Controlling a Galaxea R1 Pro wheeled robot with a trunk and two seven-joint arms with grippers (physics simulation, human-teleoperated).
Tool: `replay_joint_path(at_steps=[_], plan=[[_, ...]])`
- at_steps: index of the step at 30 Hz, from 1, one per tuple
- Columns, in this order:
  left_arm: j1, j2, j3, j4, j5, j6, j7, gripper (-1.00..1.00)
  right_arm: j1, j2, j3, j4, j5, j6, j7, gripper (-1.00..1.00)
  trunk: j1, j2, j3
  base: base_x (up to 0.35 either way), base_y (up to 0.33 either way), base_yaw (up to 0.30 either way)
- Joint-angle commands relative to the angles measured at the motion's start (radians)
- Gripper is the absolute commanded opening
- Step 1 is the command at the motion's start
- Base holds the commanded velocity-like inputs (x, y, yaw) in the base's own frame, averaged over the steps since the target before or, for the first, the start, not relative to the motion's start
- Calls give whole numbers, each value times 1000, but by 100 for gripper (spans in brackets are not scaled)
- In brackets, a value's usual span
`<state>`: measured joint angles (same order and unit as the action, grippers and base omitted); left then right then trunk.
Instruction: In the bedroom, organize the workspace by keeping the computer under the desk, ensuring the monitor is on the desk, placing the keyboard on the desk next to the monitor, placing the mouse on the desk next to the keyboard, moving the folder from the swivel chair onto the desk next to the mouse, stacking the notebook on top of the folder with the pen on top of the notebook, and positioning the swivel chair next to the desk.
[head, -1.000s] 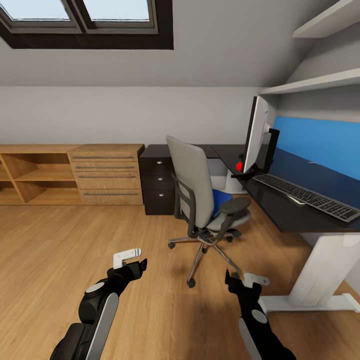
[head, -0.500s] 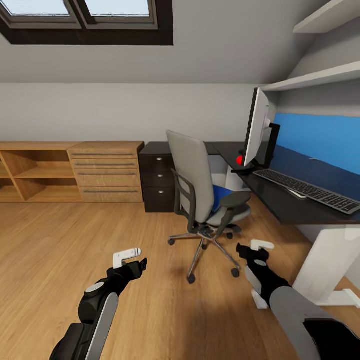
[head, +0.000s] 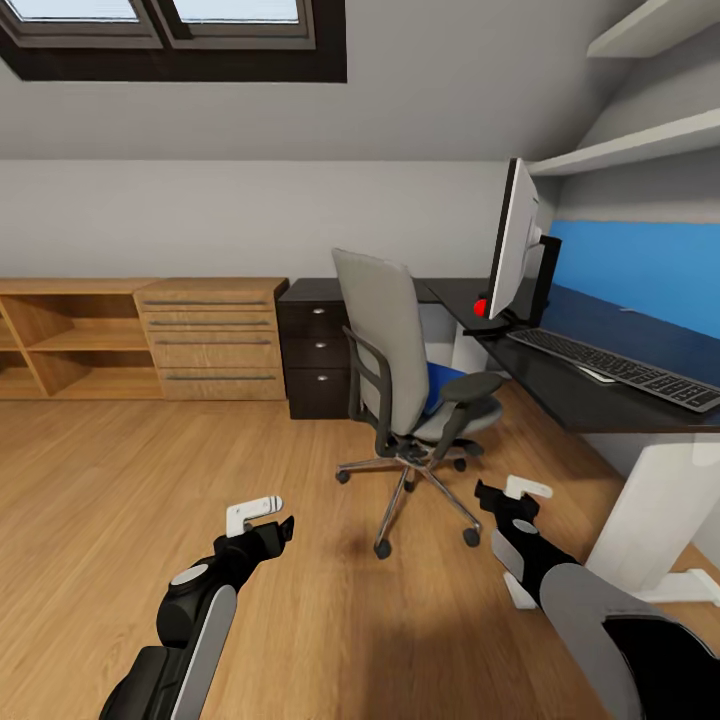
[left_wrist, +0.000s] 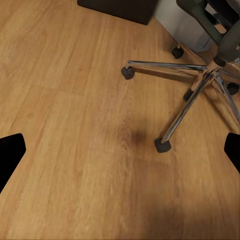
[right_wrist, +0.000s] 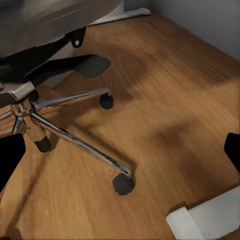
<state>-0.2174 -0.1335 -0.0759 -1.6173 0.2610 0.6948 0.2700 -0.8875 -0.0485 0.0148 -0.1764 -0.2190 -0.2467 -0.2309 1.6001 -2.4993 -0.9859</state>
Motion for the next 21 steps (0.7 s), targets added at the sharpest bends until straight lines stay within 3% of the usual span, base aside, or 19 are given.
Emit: replay_joint_path(at_steps=[1,5,6,15,21], plan=[[-1,0,-1,-1,11,3,9,100,-1,1,2,0,-7,-17,0,100,0,-1,-1,0,0,0],[-1,0,-1,-1,11,4,9,100,-1,2,3,-1,-7,-56,-2,100,0,-1,-1,0,0,0],[-1,0,-2,-1,11,6,9,100,-1,6,5,-6,-8,-106,-8,100,0,-1,-1,0,0,0],[-1,0,-2,16,12,12,6,100,-1,7,-1,-5,-10,-120,-7,100,0,-1,-1,12,0,0],[-1,0,-2,22,12,12,6,100,-1,6,-2,-4,-10,-124,-7,100,0,-1,-1,215,0,0]])
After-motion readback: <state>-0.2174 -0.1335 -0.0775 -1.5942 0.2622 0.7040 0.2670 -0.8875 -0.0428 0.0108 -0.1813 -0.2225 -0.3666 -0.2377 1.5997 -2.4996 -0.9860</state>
